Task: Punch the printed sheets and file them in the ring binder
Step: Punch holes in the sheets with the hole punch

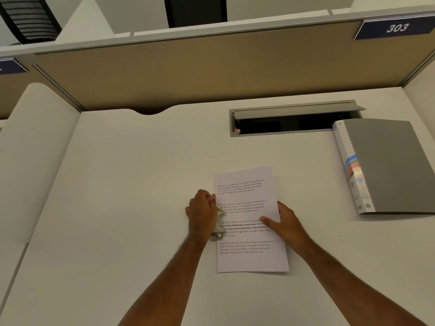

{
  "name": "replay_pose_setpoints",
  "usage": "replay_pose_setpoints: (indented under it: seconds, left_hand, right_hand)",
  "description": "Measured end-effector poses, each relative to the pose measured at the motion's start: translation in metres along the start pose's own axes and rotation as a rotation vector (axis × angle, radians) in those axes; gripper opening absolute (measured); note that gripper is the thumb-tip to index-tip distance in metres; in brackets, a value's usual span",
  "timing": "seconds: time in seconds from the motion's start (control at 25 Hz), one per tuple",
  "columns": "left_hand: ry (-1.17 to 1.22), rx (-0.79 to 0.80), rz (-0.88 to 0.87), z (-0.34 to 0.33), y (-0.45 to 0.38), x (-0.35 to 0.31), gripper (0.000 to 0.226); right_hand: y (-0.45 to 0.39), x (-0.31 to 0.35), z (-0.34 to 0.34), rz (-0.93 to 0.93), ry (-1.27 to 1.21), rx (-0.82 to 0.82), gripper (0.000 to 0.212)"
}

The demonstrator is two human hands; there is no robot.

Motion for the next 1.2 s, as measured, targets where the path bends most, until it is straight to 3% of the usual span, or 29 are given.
replay_pose_setpoints:
  seconds: [0.64, 1.2]
  left_hand:
    - [-0.107, -0.170, -0.091, -0.015, 0.001, 0.011, 0.022]
    - [-0.167, -0.163, -0.164, -0.020, -0.001, 0.017, 0.029]
  right_hand:
    - [-0.004, 0.000, -0.003, -0.037, -0.006, -0.015, 0.041]
    - [-0.011, -0.009, -0.005, -0.023, -0.010, -0.012, 0.044]
Point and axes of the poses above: each hand's wrist, its own y-axis away from the middle knuckle, its own z-axis out of the back of the hand, x = y × z, the point moved 2 cm from there along -y, towards the middle knuckle, and after that the axes turned 1 degree about -y, right-handed, at the moved point
